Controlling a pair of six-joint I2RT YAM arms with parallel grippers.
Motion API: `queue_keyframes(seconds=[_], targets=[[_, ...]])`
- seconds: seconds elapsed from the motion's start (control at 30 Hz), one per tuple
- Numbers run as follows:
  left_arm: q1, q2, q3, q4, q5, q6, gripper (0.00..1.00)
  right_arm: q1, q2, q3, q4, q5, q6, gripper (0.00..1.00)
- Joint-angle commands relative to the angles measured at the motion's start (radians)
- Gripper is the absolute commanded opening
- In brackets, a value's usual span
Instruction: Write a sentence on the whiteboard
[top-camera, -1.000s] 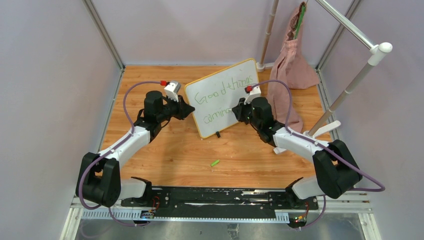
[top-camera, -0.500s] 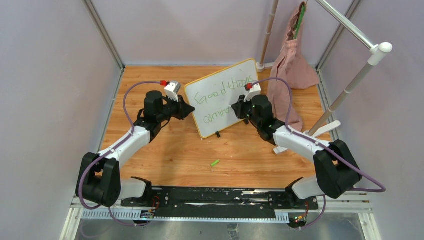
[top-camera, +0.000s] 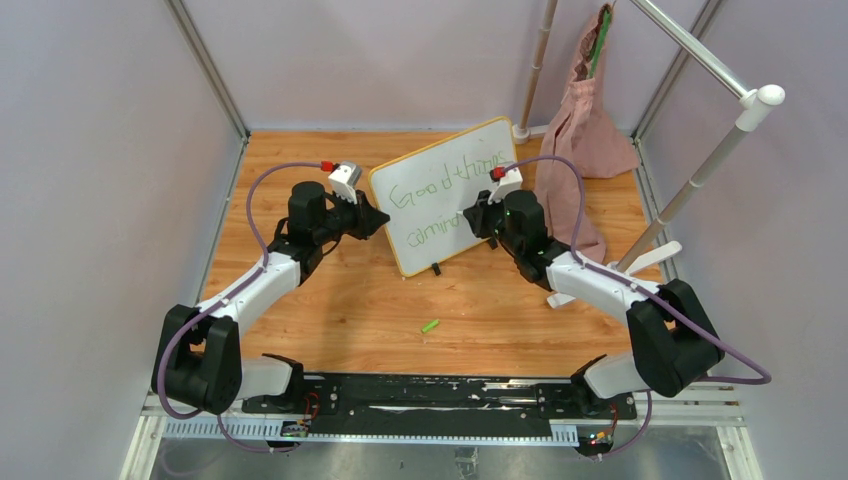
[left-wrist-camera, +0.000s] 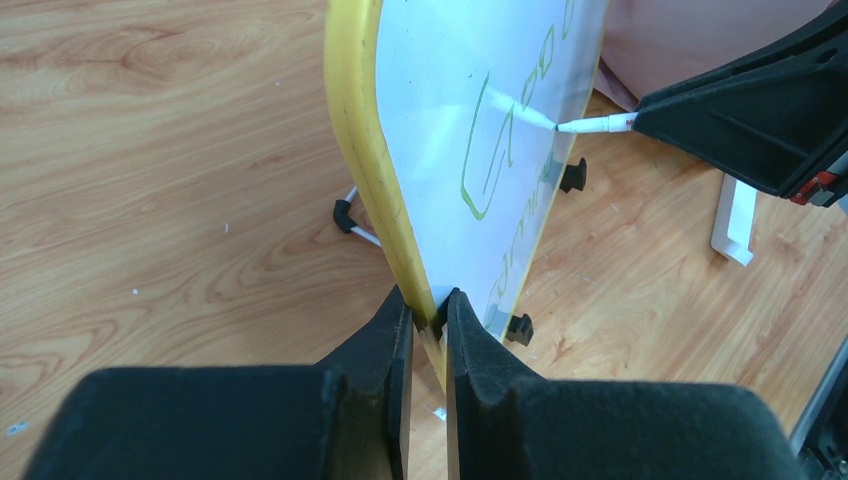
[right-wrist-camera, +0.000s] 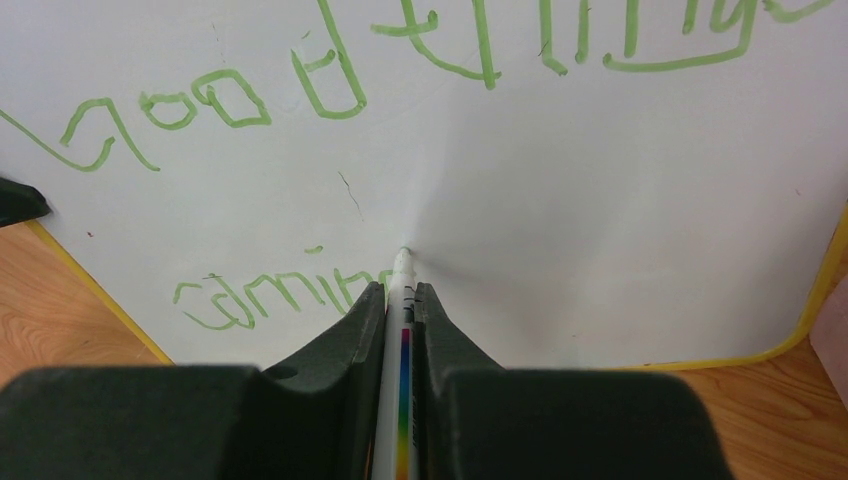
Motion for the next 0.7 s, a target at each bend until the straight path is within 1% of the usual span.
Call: queue_keyframes(seconds=[0.0, 0.67], targets=[[-0.006, -0.006, -0.003, -0.029, -0.07, 0.098, 0.0, -0.016, 0.008, -0.022, 0.02, 0.01, 0.006, 0.0], [-0.006, -0.006, -0.001, -0.029, -0.068, 0.096, 0.0, -0.011, -0.016, -0.074, 0.017, 0.005, 0.025, 0.0]])
